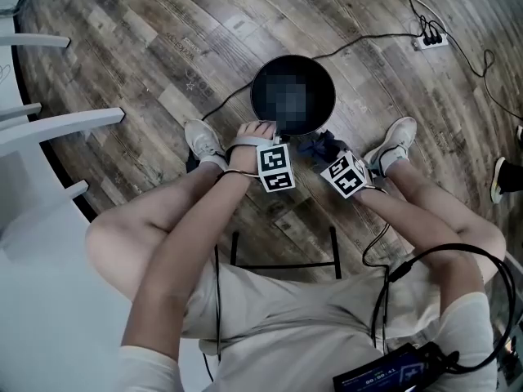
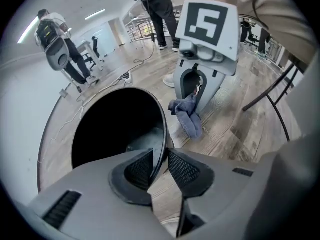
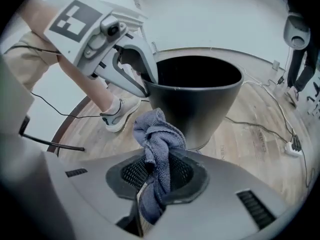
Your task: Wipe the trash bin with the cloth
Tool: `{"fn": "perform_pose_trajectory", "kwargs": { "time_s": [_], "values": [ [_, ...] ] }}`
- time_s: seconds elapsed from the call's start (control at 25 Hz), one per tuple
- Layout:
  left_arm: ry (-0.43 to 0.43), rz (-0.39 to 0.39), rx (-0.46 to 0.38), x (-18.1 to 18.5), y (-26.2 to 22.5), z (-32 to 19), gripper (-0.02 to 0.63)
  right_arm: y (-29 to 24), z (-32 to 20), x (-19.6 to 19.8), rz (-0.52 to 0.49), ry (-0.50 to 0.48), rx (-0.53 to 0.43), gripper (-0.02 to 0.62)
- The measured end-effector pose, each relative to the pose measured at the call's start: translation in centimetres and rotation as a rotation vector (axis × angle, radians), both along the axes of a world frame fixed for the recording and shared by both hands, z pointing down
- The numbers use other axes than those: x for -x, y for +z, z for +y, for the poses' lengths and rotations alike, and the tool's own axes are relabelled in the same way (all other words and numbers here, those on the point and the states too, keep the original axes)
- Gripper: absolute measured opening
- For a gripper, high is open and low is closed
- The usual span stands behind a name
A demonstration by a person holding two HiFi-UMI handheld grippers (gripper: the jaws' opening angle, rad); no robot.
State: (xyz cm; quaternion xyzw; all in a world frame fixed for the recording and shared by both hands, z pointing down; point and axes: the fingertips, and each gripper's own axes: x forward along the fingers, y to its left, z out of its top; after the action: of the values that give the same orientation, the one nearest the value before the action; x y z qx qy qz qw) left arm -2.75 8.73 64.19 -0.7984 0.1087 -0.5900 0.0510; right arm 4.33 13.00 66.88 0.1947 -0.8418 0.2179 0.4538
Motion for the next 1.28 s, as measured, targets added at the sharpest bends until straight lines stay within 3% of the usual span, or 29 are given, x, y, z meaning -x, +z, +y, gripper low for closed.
{"fn": "perform_pose_trajectory", "kwargs": {
  "time_s": [0.2, 0.28, 0.4, 0.6, 0.84, 1.28],
  "values": [
    [-0.194, 0.002, 0.036, -2.0, 0.0, -0.6, 0.101, -3.0, -0.9, -1.4, -0.007, -0.006, -0.049, 0.078],
    [-0.228, 0.027, 0.035, -2.8, -0.2, -0.7, 0.101, -4.1, -1.1, -1.9, -0.009, -0.006, -0.062, 0.078],
    [-0.159, 0.062, 0.008, -3.2, -0.8, -0.4, 0.101, -5.4, -1.6, -2.1, -0.017, -0.018, -0.09, 0.078],
    [0.04, -0.003, -0.075, -0.6, -0.7, -0.5, 0.102, -6.9, -2.0, -1.0, -0.044, -0.058, -0.137, 0.078],
    [0.074, 0.071, 0.007, 0.8, -0.7, -0.5, 0.104, -7.8, -2.2, 1.5, -0.075, -0.081, -0.169, 0.078],
    [0.104, 0.092, 0.053, 0.5, -0.8, -0.6, 0.104, -4.8, -4.3, 2.0, -0.042, -0.066, -0.157, 0.078]
  ]
}}
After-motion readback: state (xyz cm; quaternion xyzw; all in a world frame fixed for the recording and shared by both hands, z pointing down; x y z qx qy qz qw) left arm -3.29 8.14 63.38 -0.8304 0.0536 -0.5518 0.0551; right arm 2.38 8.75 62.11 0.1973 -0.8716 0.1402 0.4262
